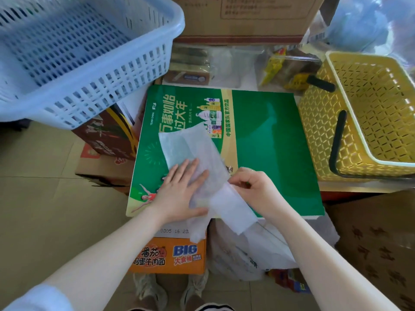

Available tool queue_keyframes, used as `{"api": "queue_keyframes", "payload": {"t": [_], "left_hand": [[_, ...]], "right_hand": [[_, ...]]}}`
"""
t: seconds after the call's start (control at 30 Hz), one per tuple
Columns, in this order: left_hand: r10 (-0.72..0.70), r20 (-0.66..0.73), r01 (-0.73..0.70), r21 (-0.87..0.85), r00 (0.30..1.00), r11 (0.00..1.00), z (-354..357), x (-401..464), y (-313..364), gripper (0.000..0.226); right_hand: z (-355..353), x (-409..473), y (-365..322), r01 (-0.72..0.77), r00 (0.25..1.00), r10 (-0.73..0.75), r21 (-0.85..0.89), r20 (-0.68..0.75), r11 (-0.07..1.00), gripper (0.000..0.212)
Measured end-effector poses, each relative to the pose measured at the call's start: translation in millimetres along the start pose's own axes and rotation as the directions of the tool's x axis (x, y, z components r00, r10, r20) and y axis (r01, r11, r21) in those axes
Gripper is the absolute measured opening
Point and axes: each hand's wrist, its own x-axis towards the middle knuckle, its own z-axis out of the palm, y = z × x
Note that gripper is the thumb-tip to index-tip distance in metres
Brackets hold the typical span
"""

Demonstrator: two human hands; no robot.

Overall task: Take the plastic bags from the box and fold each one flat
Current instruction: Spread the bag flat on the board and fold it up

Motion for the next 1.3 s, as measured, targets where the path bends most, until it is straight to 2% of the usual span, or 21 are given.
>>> {"api": "queue_keyframes", "payload": {"t": [0.03, 0.07, 0.1, 0.13, 0.17, 0.2, 0.23, 0.27, 0.3, 0.33, 0.43, 0.53, 0.67, 0.8, 0.93, 1.07, 1.2, 1.3], "left_hand": [[0.044, -0.024, -0.045, -0.051, 0.999, 0.998, -0.8, 0.2, -3.3, 0.085], [0.07, -0.061, -0.08, -0.178, 0.996, 0.981, -0.9, 0.3, -6.0, 0.08], [0.046, -0.105, -0.084, -0.396, 0.993, 0.914, -2.1, -1.6, -7.7, 0.074], [-0.034, -0.129, -0.057, -0.644, 0.991, 0.763, -4.9, -5.1, -8.6, 0.068], [-0.133, -0.102, -0.01, -0.826, 0.986, 0.564, -9.7, -8.6, -9.4, 0.065], [-0.208, -0.044, 0.041, -0.921, 0.977, 0.388, -18.3, -12.9, -8.7, 0.068], [-0.259, 0.012, 0.09, -0.953, 0.966, 0.291, -25.7, -17.5, -8.3, 0.074], [-0.282, 0.042, 0.12, -0.956, 0.959, 0.267, -32.7, -22.1, -6.6, 0.084], [-0.301, 0.041, 0.139, -0.94, 0.953, 0.312, -38.2, -25.4, -4.0, 0.094], [-0.307, 0.044, 0.17, -0.902, 0.951, 0.397, -44.1, -27.0, -0.7, 0.099], [-0.324, 0.036, 0.263, -0.671, 0.945, 0.693, -43.8, -22.3, 7.4, 0.079], [-0.334, -0.077, 0.255, -0.496, 0.939, 0.83, -35.9, -14.6, 11.2, 0.061], [-0.3, -0.088, 0.242, -0.4, 0.95, 0.884, -32.6, -11.3, 6.9, 0.047], [-0.253, -0.079, 0.227, -0.248, 0.964, 0.942, -31.9, -15.2, 3.6, 0.059], [-0.101, -0.249, 0.08, -0.095, 0.963, 0.992, -34.8, 5.6, 14.0, 0.051], [-0.064, -0.087, 0.062, -0.02, 0.994, 0.998, -34.3, 38.4, 10.6, 0.076], [-0.138, -0.049, 0.139, 0.011, 0.989, 0.99, -22.3, 54.6, -6.2, 0.058], [-0.144, -0.032, 0.144, -0.014, 0.989, 0.99, -21.1, 56.3, -11.2, 0.057]], "right_hand": [[4.8, 7.9, -0.5, 0.012, 0.997, -0.012, 0.005, -0.078, 1.0, 0.033], [9.8, 16.6, -1.2, 0.007, 0.991, -0.003, 0.036, -0.134, 0.999, 0.028], [15.1, 26.2, -1.1, -0.028, 0.985, 0.039, 0.064, -0.17, 0.998, 0.02], [20.7, 35.6, -0.3, -0.085, 0.975, 0.096, 0.064, -0.199, 0.994, 0.016], [26.2, 44.6, 2.0, -0.153, 0.961, 0.157, 0.033, -0.226, 0.988, 0.017], [31.6, 52.4, 4.7, -0.223, 0.945, 0.213, -0.013, -0.25, 0.975, 0.021], [36.5, 58.4, 6.5, -0.285, 0.927, 0.259, -0.059, -0.27, 0.957, 0.026], [40.8, 62.8, 6.9, -0.333, 0.912, 0.293, -0.101, -0.287, 0.938, 0.03], [44.3, 66.3, 7.2, -0.373, 0.898, 0.321, -0.136, -0.299, 0.918, 0.034], [46.4, 69.2, 7.4, -0.409, 0.885, 0.346, -0.164, -0.312, 0.898, 0.04], [48.4, 75.4, 9.1, -0.488, 0.845, 0.4, -0.208, -0.355, 0.848, 0.056], [48.8, 78.5, 10.2, -0.524, 0.82, 0.422, -0.214, -0.386, 0.824, 0.056], [50.7, 76.7, 12.7, -0.532, 0.812, 0.408, -0.244, -0.417, 0.811, 0.053], [54.1, 75.7, 16.4, -0.523, 0.827, 0.386, -0.306, -0.409, 0.796, 0.052], [58.8, 78.9, 18.2, -0.522, 0.829, 0.364, -0.354, -0.423, 0.776, 0.044], [59.9, 78.7, 17.1, -0.513, 0.83, 0.351, -0.348, -0.433, 0.785, 0.049], [56.5, 63.5, 19.2, -0.468, 0.858, 0.339, -0.314, -0.387, 0.826, 0.043], [53.3, 45.5, 28.9, -0.454, 0.868, 0.336, -0.313, -0.365, 0.834, 0.032]]}}
